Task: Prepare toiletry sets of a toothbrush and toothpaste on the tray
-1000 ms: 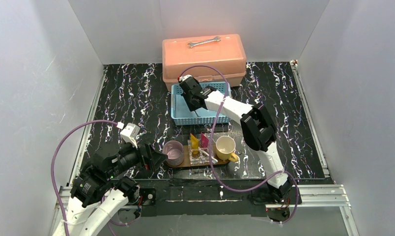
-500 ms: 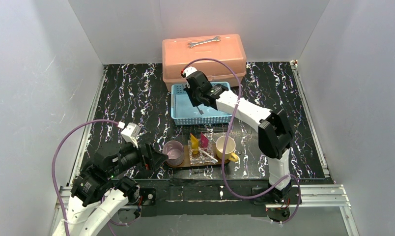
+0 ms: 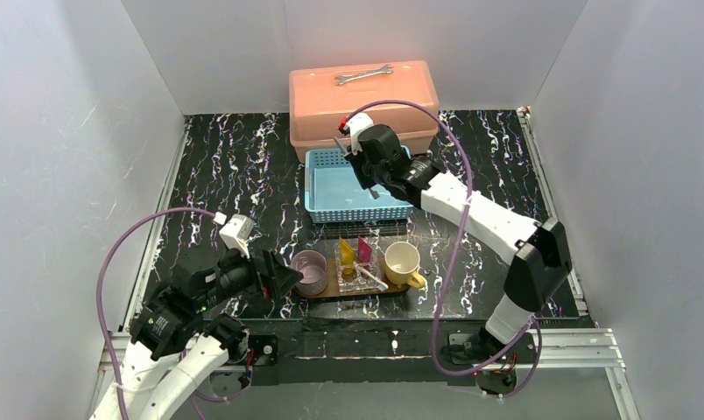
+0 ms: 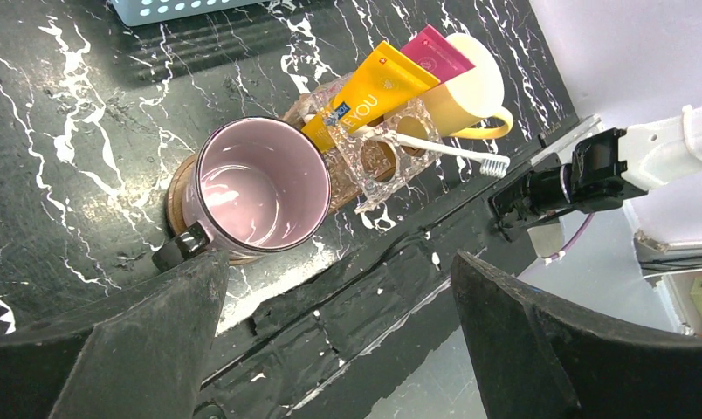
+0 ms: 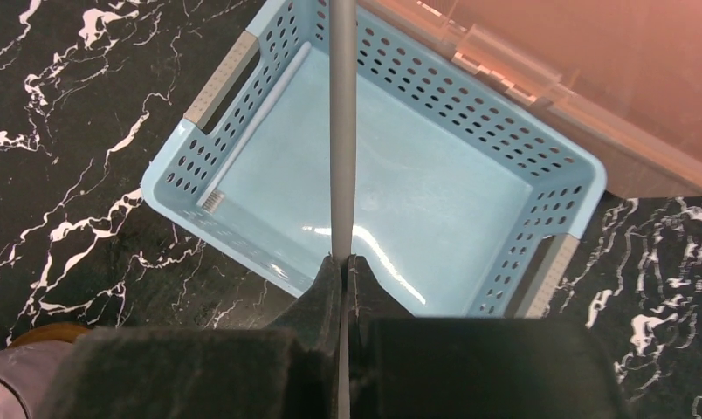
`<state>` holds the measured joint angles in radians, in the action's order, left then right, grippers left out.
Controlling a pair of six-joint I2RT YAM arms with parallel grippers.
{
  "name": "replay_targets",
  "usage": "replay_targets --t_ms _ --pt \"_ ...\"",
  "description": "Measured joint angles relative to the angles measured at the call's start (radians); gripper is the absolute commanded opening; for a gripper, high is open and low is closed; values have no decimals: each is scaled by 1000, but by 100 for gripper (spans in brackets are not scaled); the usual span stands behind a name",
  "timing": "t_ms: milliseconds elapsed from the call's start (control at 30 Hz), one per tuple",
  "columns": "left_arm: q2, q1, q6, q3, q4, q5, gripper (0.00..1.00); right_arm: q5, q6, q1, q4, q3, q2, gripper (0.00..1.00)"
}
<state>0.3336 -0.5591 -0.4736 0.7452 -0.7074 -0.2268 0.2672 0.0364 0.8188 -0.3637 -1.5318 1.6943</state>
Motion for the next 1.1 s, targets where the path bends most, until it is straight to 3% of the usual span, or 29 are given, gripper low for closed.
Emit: replay_targets --t_ms 533,1100 --pt "208 0 -136 80 40 -9 98 79 -106 147 -2 235 -367 1" --pt "257 0 -407 195 117 -47 98 71 -123 327 -51 433 -670 1"
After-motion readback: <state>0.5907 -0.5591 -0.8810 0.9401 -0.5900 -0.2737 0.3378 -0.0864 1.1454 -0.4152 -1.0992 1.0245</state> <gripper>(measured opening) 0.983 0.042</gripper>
